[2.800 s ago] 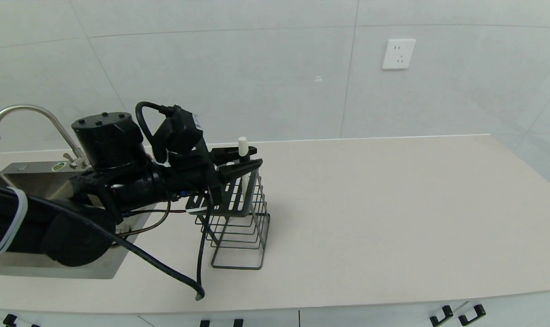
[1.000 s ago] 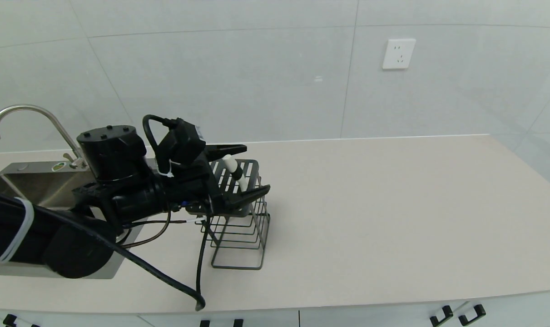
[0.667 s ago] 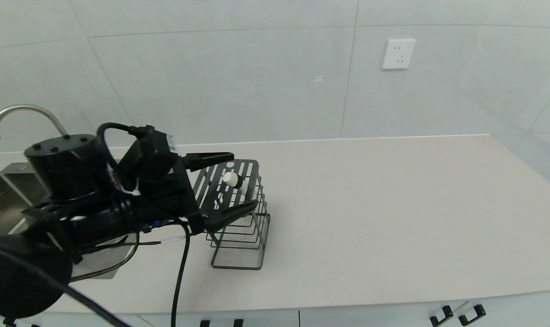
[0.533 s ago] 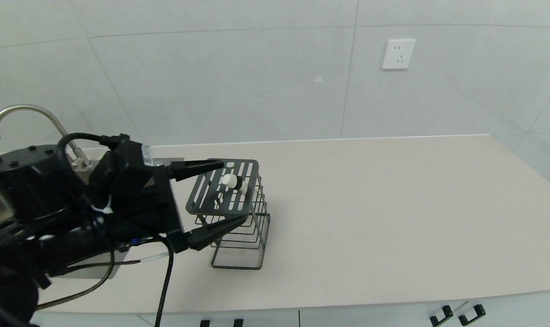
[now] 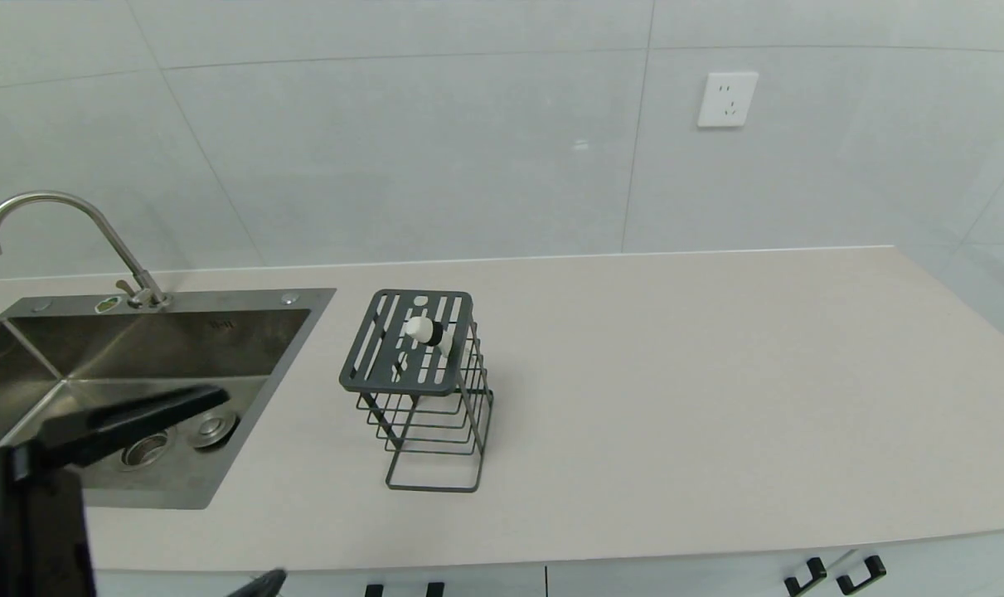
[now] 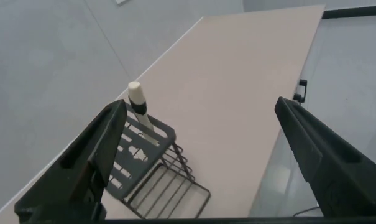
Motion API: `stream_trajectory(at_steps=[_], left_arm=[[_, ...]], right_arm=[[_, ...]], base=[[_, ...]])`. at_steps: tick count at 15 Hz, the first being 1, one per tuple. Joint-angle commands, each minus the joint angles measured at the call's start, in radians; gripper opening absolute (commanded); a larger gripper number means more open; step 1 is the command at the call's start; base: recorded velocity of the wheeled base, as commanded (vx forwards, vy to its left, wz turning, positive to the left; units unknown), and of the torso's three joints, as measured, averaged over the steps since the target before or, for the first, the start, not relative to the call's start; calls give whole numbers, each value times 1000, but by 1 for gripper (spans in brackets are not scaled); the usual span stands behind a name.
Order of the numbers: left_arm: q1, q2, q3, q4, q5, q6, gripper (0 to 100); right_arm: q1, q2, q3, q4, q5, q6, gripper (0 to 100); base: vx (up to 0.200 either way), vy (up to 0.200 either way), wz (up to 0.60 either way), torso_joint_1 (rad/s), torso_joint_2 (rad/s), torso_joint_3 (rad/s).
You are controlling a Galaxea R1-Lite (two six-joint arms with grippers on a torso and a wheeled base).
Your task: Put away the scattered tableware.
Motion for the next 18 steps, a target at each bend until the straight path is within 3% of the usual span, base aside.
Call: stream_trajectory(at_steps=[1,2,3,4,6,7,8,9,11,12,13,14,15,18], left_arm=[[13,-495,82,318,38,-90,100],[15,-657,80,497,55,-159,100],[16,-723,82,572,63,-182,100],[56,-826,93,711,80,-214,100],[107,-817,186,683,100,-210,100],[160,-818,185,789,152,-185,100],[245,-877,172,832,216,-216,100],[252,-901,172,832,276,-249,100],[245,-910,174,829,399,-246,100],[245,-912,177,824,543,-243,100],[245,-912,186,821,741,-251,100],[245,-912,186,826,795,-337,100],[245,-912,186,827,791,-328,100],[245,-912,186,827,704,-229,100]], right_arm=[[0,2,0,1,0,0,0],[0,2,0,-1,0,0,0],[0,2,0,1,0,-2,0],[0,0,0,-1,0,-2,0],[0,0,0,-1,0,-3,0],[0,0,0,1,0,-3,0],[0,0,0,-1,0,-3,0],[0,0,0,1,0,-3,0],[0,0,0,1,0,-3,0],[0,0,0,1,0,-3,0],[0,0,0,1,0,-3,0],[0,0,0,1,0,-3,0],[0,0,0,1,0,-3,0],[0,0,0,1,-3,3,0]], base=[[0,0,0,0,0,0],[0,0,0,0,0,0],[0,0,0,0,0,0],[0,0,0,0,0,0],[0,0,0,0,0,0],[0,0,0,0,0,0],[0,0,0,0,0,0],[0,0,0,0,0,0],[0,0,0,0,0,0],[0,0,0,0,0,0],[0,0,0,0,0,0],[0,0,0,0,0,0],[0,0,0,0,0,0],[0,0,0,0,0,0]])
